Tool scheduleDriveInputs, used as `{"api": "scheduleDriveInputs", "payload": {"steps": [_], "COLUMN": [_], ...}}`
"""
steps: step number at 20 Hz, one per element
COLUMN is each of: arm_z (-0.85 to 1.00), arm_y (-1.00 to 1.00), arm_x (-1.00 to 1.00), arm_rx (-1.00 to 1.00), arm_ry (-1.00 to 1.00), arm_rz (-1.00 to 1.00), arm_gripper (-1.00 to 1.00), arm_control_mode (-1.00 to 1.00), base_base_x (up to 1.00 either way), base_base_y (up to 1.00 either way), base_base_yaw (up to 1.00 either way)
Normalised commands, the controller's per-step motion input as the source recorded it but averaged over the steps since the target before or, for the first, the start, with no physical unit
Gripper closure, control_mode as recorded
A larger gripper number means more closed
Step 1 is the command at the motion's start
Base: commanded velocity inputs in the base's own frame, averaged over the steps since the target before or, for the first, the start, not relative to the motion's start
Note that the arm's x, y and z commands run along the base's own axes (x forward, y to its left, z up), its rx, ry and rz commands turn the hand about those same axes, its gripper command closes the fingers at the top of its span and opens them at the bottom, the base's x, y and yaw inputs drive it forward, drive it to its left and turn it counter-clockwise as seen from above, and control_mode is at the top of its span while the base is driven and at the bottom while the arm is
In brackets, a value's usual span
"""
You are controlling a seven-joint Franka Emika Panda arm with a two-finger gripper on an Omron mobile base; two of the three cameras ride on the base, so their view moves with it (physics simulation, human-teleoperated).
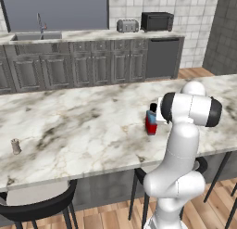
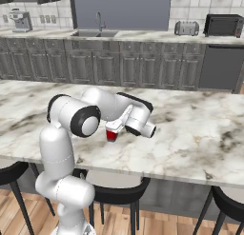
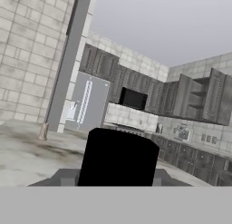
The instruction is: Get the candle and the liquor from the cabinet and move them to the dining counter.
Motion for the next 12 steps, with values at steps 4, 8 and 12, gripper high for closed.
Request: {"api": "scheduleDriveInputs", "payload": {"steps": [4,8,12], "arm_z": [0.0,0.0,0.0], "arm_y": [0.0,0.0,0.0], "arm_x": [0.0,0.0,0.0], "arm_rx": [0.0,0.0,0.0], "arm_ry": [0.0,0.0,0.0], "arm_rz": [0.0,0.0,0.0], "arm_gripper": [-1.0,-1.0,-1.0], "arm_control_mode": [-1.0,-1.0,-1.0], "base_base_x": [0.0,0.0,0.0], "base_base_y": [0.0,0.0,0.0], "base_base_yaw": [0.0,0.0,0.0]}}
